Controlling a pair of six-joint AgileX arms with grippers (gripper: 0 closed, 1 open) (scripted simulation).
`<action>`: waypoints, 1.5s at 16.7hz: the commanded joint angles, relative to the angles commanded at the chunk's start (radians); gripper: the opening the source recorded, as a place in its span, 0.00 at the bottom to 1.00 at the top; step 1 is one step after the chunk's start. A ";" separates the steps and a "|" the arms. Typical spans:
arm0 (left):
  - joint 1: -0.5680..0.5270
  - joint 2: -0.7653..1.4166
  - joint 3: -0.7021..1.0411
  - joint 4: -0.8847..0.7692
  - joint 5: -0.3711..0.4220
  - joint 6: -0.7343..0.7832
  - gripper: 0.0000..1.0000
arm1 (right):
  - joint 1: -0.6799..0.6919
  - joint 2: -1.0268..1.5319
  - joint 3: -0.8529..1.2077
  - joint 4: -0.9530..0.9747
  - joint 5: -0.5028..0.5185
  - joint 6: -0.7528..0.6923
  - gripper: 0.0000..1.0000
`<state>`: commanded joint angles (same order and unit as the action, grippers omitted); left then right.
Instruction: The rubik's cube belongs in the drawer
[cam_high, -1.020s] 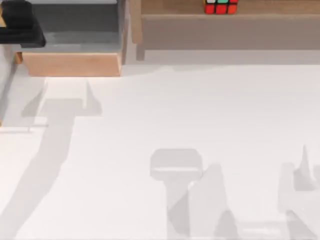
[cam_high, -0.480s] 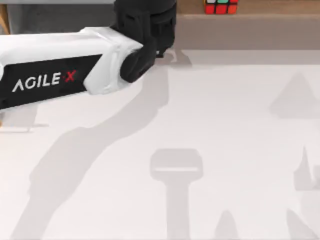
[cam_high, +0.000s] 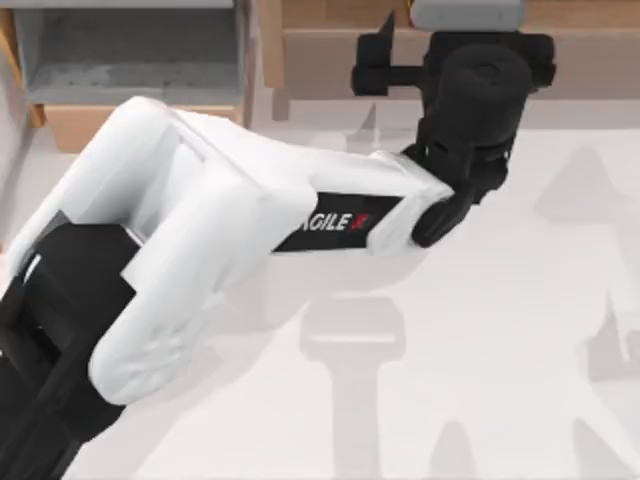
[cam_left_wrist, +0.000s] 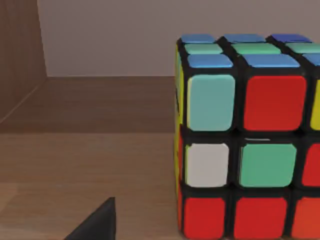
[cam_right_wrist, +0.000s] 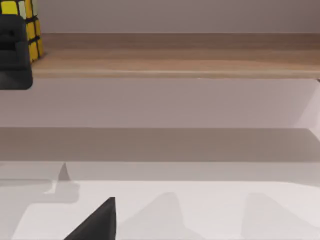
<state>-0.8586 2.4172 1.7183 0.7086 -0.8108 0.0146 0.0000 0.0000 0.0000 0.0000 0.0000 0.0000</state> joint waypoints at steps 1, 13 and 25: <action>-0.006 0.016 0.012 0.005 -0.006 0.000 1.00 | 0.000 0.000 0.000 0.000 0.000 0.000 1.00; 0.030 0.110 0.183 -0.074 0.031 -0.002 1.00 | 0.000 0.000 0.000 0.000 0.000 0.000 1.00; 0.069 0.198 0.355 -0.159 0.071 -0.004 0.85 | 0.000 0.000 0.000 0.000 0.000 0.000 1.00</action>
<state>-0.7892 2.6152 2.0731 0.5497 -0.7395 0.0107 0.0000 0.0000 0.0000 0.0000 0.0000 0.0000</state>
